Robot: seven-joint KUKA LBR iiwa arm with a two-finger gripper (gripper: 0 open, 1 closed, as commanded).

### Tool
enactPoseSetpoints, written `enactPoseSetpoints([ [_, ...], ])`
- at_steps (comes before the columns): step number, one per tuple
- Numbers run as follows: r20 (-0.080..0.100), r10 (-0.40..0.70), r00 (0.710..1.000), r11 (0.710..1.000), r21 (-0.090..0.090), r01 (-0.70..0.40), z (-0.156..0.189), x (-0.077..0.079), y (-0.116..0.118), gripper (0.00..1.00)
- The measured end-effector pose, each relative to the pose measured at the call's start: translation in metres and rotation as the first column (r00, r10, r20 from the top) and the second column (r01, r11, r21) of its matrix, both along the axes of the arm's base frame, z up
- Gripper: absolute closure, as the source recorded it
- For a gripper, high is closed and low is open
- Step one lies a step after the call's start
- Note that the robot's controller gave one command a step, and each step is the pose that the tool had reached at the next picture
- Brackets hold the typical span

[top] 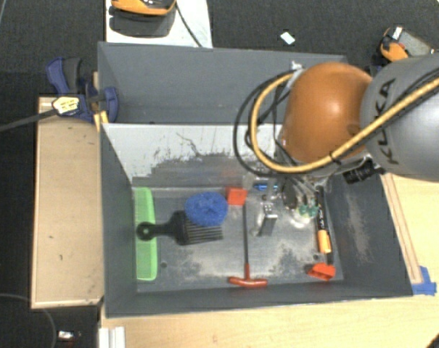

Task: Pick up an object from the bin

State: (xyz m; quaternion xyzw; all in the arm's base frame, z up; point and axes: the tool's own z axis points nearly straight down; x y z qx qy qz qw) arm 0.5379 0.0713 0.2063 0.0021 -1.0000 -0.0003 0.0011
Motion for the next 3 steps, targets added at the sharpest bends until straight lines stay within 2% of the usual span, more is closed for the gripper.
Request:
enactPoseSetpoints([
  [1,0.006,-0.002,1.0,1.0,0.0,0.002,0.002,0.001,0.0,0.0],
  [2,0.01,0.129,0.992,0.992,0.0,-0.129,-0.056,0.026,0.015,0.0],
  [3,0.015,0.138,0.99,0.99,0.0,-0.138,-0.061,0.053,0.06,0.0],
])
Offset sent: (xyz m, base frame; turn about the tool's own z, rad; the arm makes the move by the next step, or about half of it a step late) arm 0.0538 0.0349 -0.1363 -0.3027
